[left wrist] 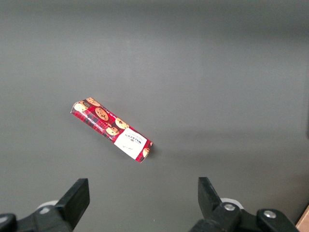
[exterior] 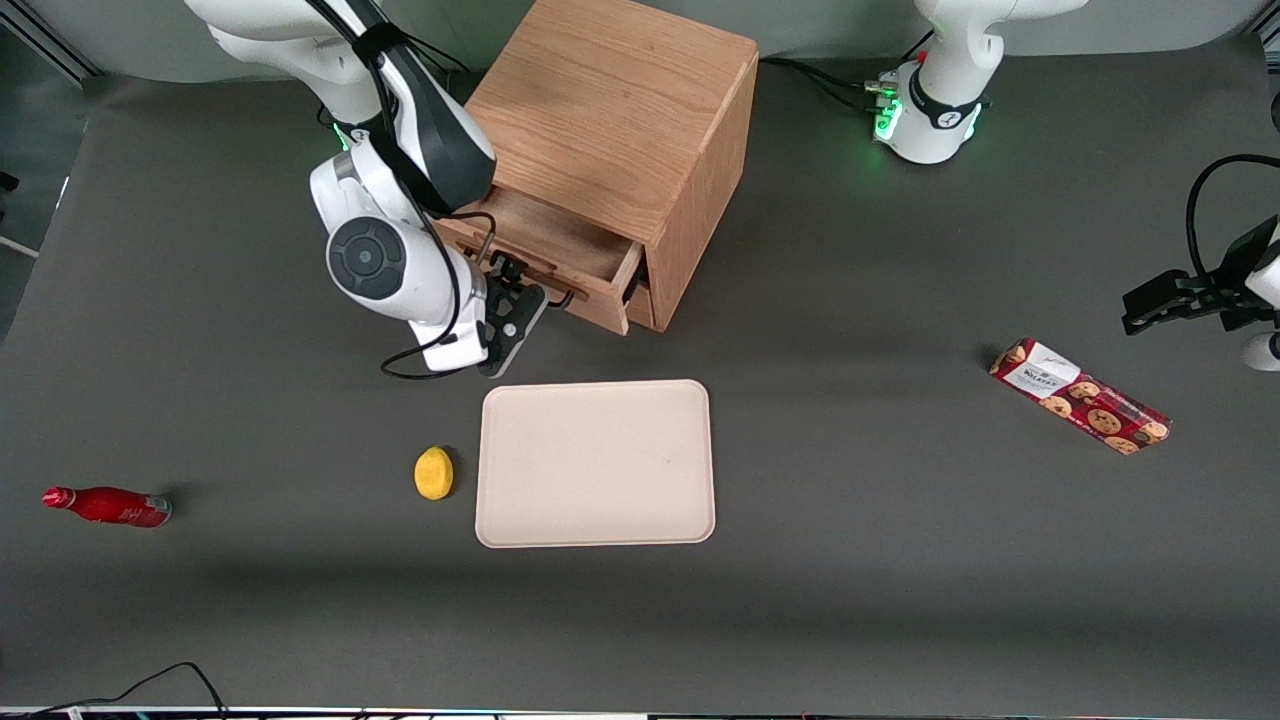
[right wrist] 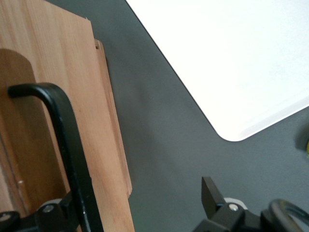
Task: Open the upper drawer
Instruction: 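Pull the upper drawer outward from the cabinet with the right gripper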
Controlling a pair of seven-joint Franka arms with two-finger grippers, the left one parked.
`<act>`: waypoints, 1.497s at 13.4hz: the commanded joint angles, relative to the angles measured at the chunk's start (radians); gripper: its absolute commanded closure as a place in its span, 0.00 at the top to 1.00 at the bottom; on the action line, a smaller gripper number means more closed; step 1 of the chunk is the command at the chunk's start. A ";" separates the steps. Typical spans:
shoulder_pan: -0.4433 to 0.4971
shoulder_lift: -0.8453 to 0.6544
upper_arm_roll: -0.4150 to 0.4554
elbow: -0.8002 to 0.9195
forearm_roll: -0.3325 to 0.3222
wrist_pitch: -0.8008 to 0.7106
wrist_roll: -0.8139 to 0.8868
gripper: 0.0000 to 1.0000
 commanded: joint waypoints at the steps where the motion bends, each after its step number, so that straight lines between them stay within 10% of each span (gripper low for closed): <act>1: -0.002 0.040 -0.014 0.052 -0.007 0.001 -0.034 1.00; 20: -0.125 0.160 -0.021 0.222 -0.021 0.001 -0.186 1.00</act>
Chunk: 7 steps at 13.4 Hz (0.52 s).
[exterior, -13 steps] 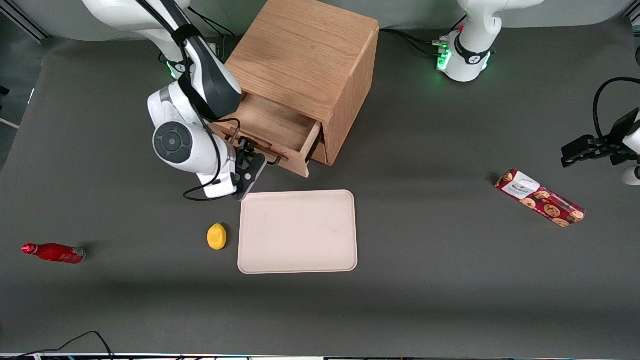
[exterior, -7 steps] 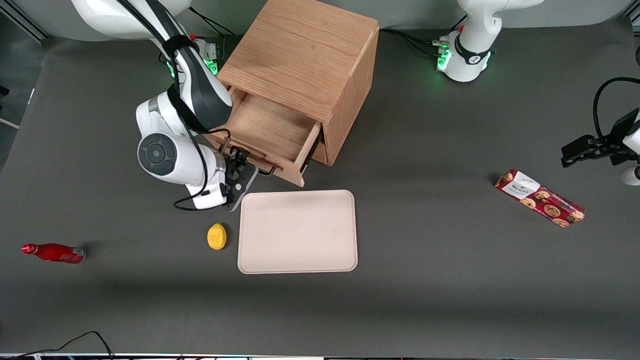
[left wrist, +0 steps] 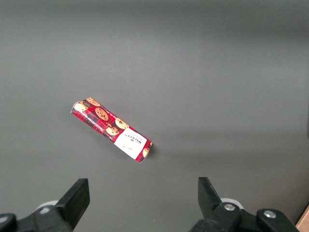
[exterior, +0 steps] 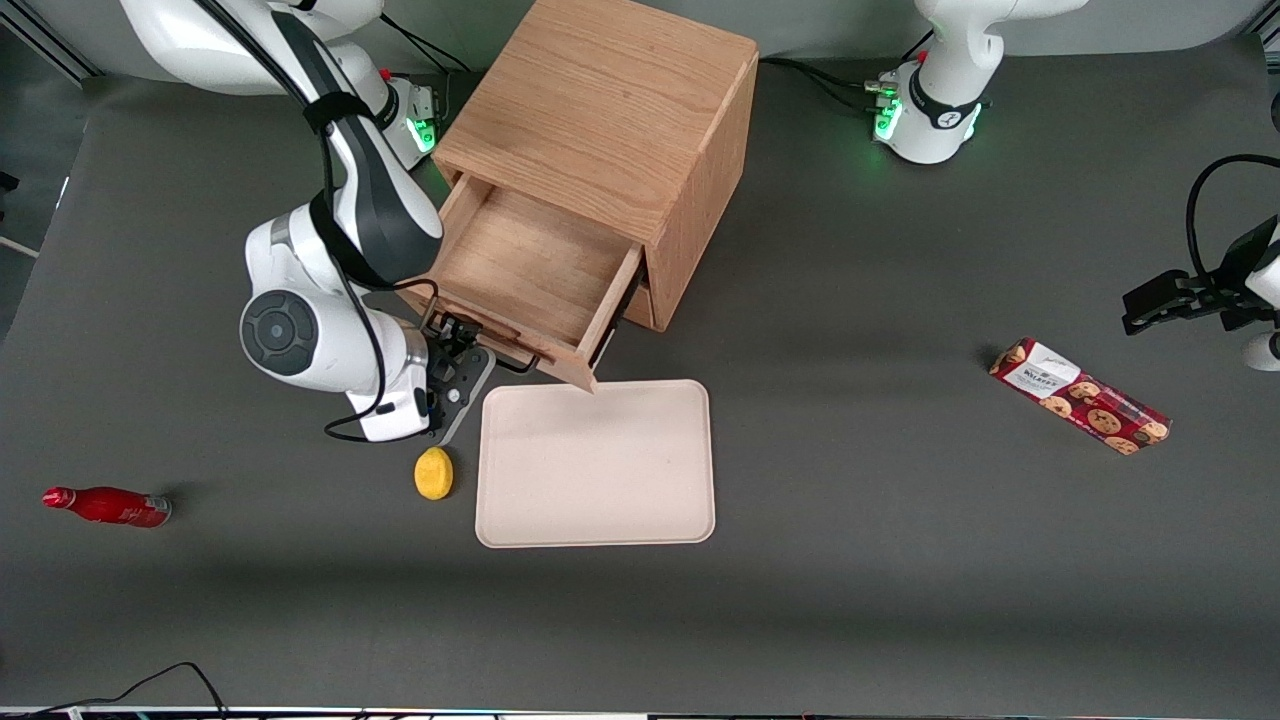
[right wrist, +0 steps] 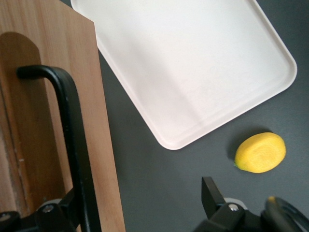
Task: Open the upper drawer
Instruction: 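Pull the upper drawer outward from the cabinet with the right gripper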
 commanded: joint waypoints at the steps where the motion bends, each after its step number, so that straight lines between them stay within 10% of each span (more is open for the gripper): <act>1: -0.015 0.042 0.003 0.057 -0.011 -0.002 -0.044 1.00; 7: -0.024 0.091 -0.026 0.119 -0.008 -0.002 -0.082 1.00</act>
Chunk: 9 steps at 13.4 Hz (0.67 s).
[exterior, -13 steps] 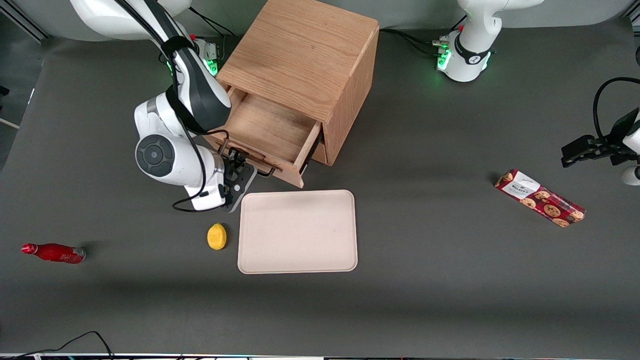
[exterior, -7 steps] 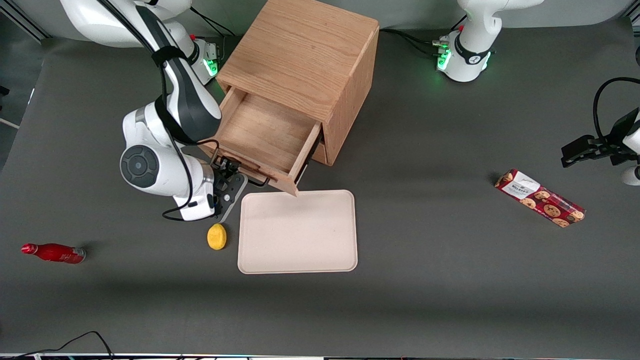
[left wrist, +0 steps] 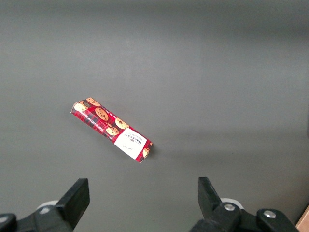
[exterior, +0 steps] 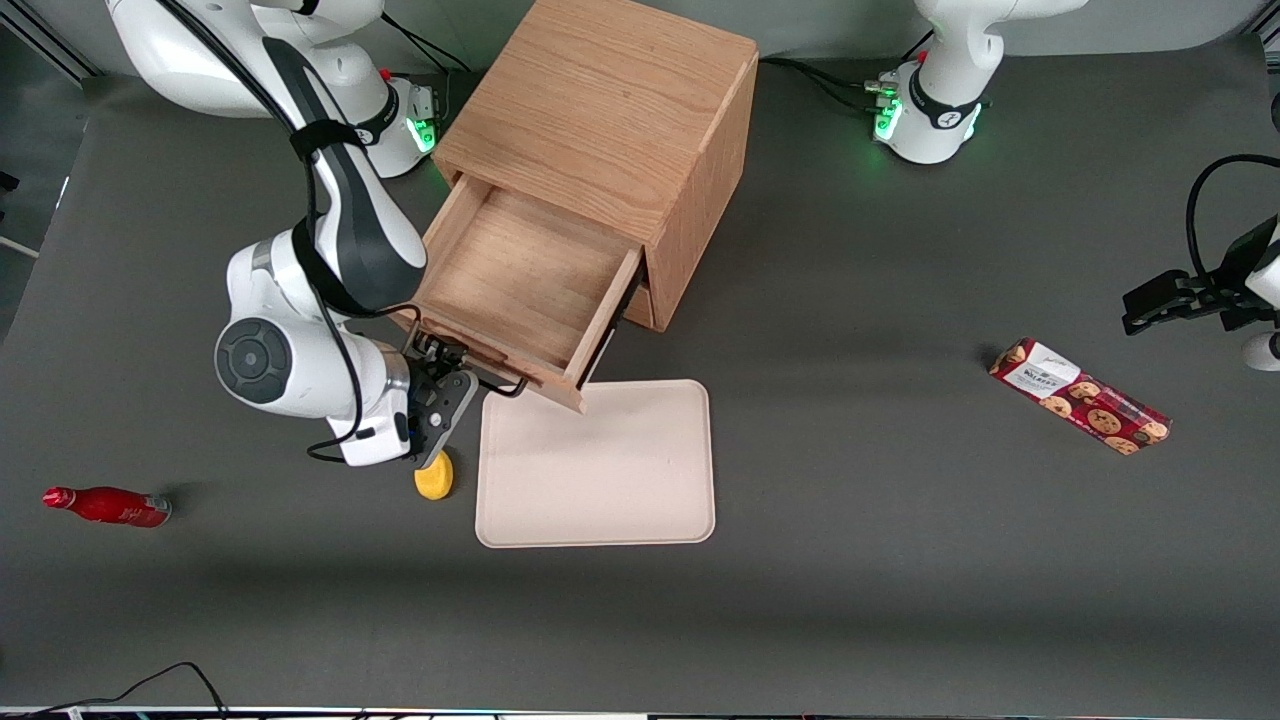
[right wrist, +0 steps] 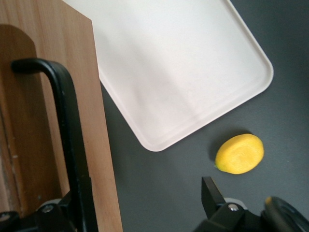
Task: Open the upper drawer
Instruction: 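Pull the upper drawer outward from the cabinet with the right gripper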
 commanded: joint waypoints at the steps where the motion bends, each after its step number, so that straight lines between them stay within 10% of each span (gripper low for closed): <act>1: -0.007 0.046 -0.008 0.055 -0.007 -0.002 -0.053 1.00; 9: -0.030 0.075 -0.021 0.110 -0.007 -0.002 -0.057 1.00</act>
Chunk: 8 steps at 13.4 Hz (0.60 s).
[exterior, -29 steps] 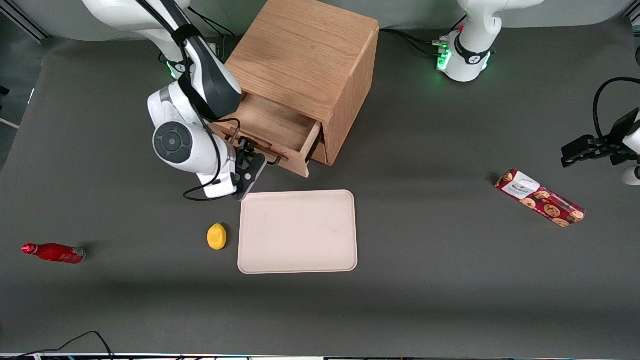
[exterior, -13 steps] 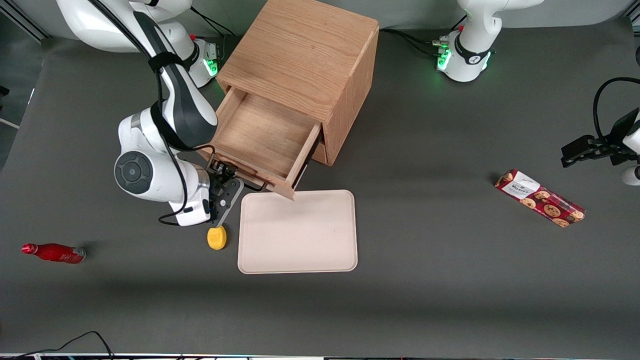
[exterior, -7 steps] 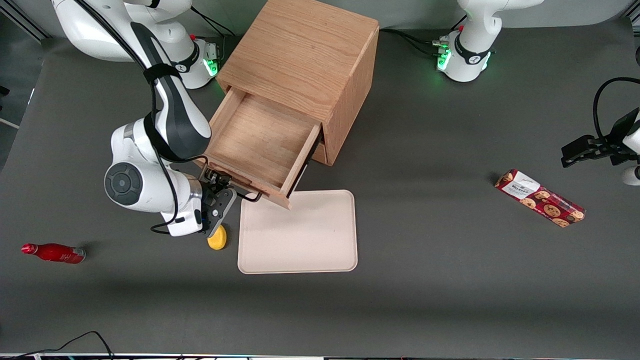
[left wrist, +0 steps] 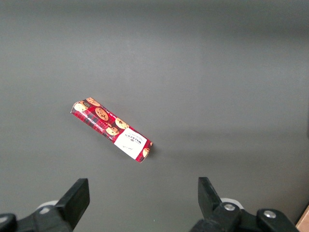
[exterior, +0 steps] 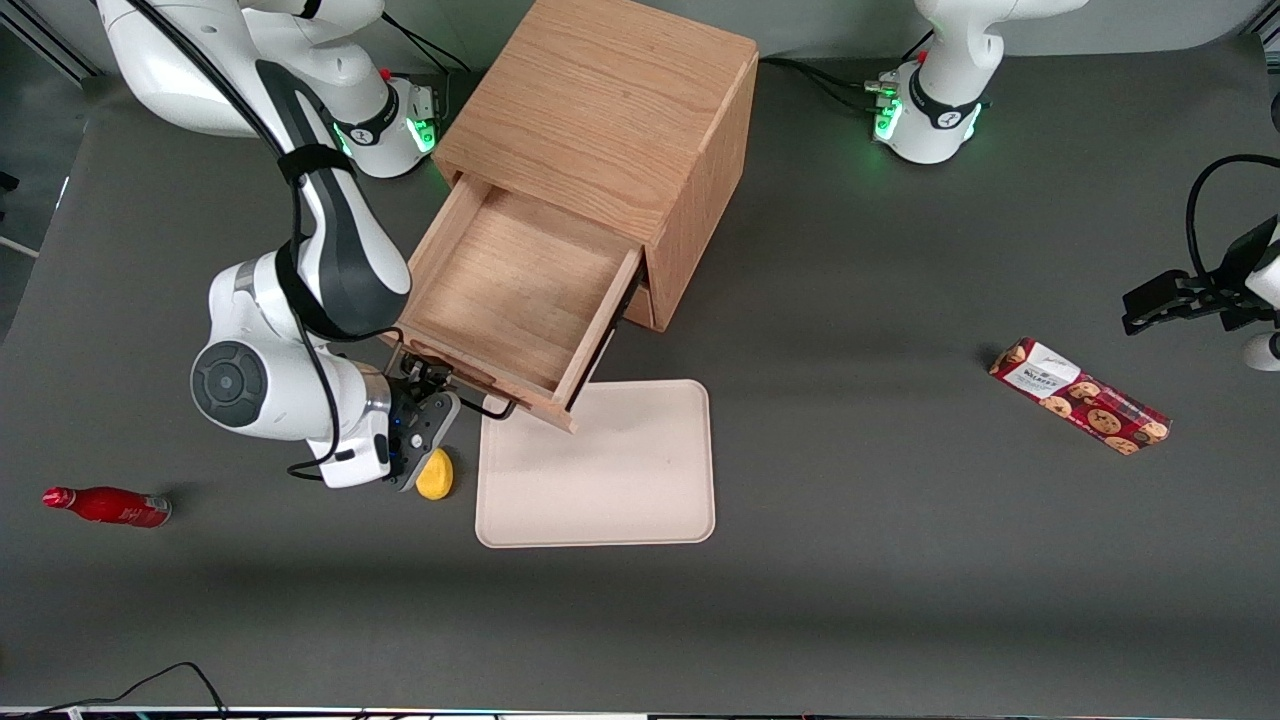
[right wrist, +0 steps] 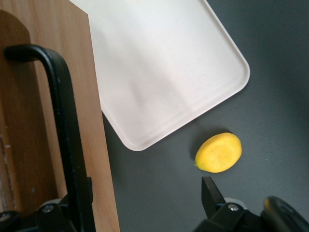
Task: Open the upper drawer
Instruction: 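Pull the upper drawer outward from the cabinet with the right gripper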
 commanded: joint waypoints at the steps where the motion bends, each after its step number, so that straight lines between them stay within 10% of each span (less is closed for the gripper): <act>1: -0.012 0.034 0.000 0.050 -0.005 -0.004 -0.040 1.00; 8: -0.024 0.052 -0.003 0.083 -0.008 -0.004 -0.060 1.00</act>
